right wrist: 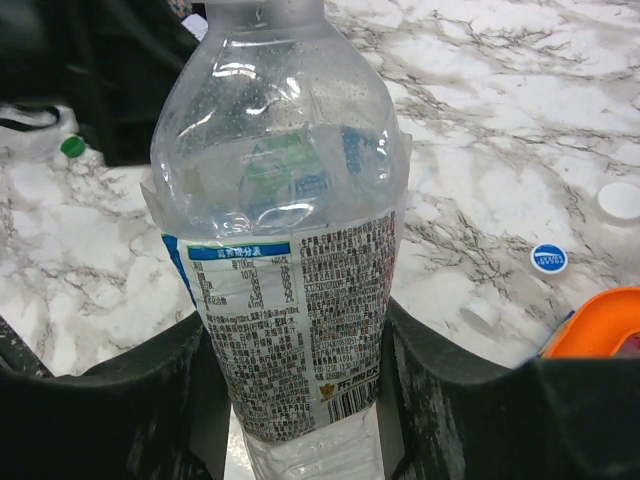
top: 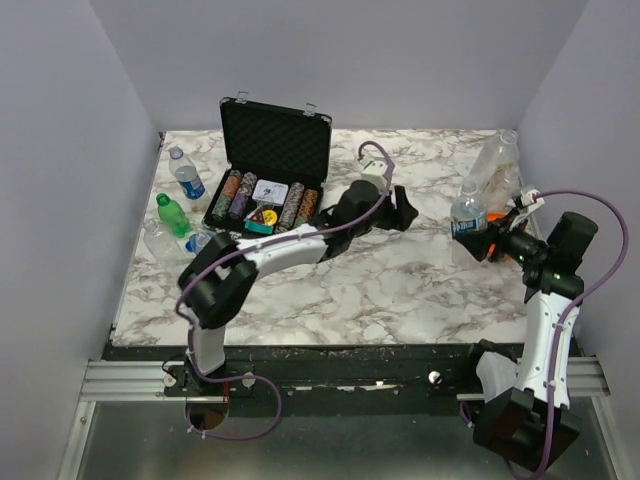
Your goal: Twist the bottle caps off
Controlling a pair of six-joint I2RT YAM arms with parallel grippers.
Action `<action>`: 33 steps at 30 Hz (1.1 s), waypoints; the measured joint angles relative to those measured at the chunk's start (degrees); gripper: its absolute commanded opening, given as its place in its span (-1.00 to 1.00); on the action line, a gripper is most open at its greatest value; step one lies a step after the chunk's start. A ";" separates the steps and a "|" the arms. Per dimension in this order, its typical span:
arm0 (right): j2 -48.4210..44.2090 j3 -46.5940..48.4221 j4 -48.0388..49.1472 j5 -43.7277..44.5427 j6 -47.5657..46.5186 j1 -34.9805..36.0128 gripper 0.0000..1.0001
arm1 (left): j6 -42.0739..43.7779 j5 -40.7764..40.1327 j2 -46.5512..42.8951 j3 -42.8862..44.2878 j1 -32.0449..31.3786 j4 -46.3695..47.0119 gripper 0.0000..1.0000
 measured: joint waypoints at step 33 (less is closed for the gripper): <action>19.74 9.60 -49.16 -18.73 -55.80 21.77 -0.40 | 15.65 22.84 -26.47 -43.36 -7.58 48.28 0.94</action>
